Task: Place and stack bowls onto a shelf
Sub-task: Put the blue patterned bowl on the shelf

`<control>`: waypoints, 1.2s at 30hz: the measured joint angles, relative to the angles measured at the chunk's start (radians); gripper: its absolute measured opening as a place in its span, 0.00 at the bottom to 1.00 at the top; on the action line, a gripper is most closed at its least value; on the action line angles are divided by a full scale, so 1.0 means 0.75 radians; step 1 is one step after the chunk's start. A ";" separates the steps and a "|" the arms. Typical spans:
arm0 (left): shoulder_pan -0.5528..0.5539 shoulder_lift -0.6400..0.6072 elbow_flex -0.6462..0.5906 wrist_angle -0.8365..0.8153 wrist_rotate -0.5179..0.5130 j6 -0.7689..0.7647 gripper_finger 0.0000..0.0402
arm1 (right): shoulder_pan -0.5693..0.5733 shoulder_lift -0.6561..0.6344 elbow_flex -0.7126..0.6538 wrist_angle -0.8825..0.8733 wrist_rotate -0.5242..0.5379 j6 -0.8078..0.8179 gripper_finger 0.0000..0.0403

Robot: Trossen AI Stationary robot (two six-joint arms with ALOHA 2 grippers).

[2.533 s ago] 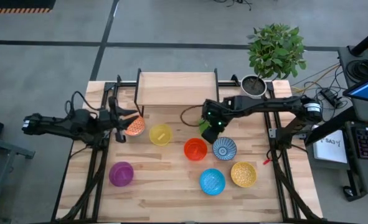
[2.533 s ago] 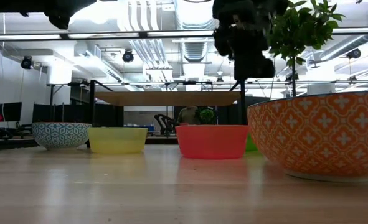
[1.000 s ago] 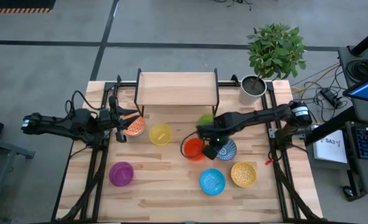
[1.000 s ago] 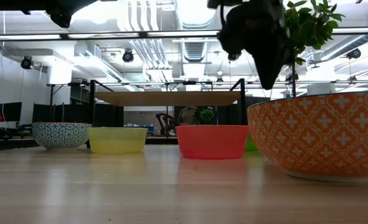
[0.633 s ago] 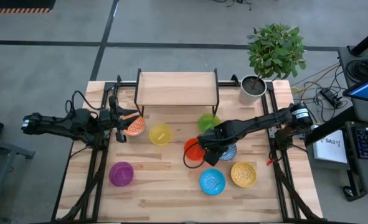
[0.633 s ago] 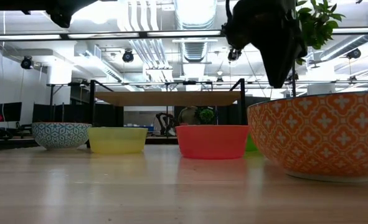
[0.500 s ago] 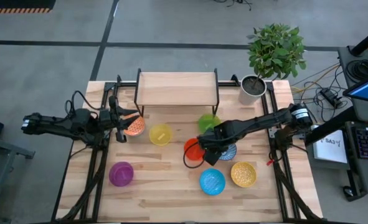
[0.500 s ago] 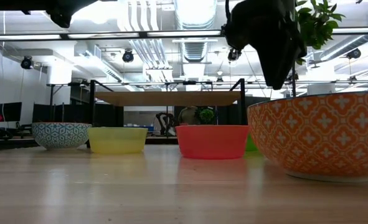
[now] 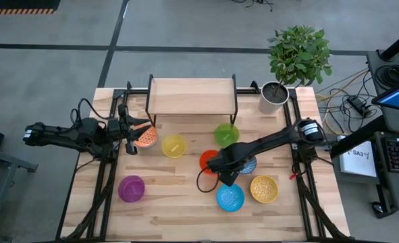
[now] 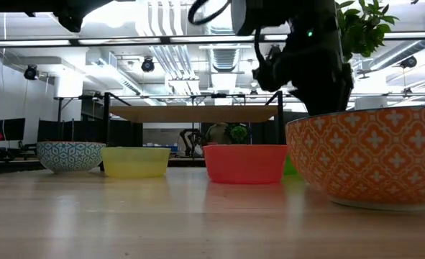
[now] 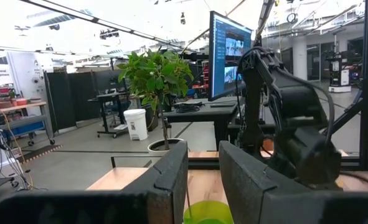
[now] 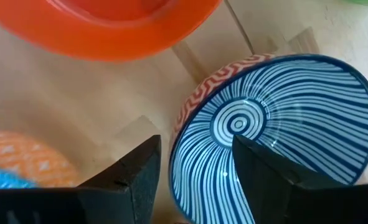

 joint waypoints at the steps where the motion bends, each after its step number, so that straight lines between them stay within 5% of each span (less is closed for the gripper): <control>1: 0.000 0.000 0.000 0.000 0.000 0.000 0.19 | 0.000 0.011 0.000 0.001 0.000 -0.003 0.46; 7: 0.000 0.000 0.000 -0.001 0.000 0.000 0.19 | -0.001 0.037 -0.002 0.026 0.002 -0.010 0.35; 15: 0.000 0.000 0.000 -0.001 0.000 0.000 0.19 | 0.003 0.037 -0.002 0.029 -0.011 -0.009 0.05; 24: 0.000 0.000 0.000 0.000 0.000 0.000 0.19 | 0.005 -0.006 0.018 -0.029 -0.104 -0.076 0.03; 36: 0.000 -0.001 0.000 0.003 0.000 0.000 0.19 | 0.006 -0.171 0.287 -0.177 -0.183 -0.351 0.03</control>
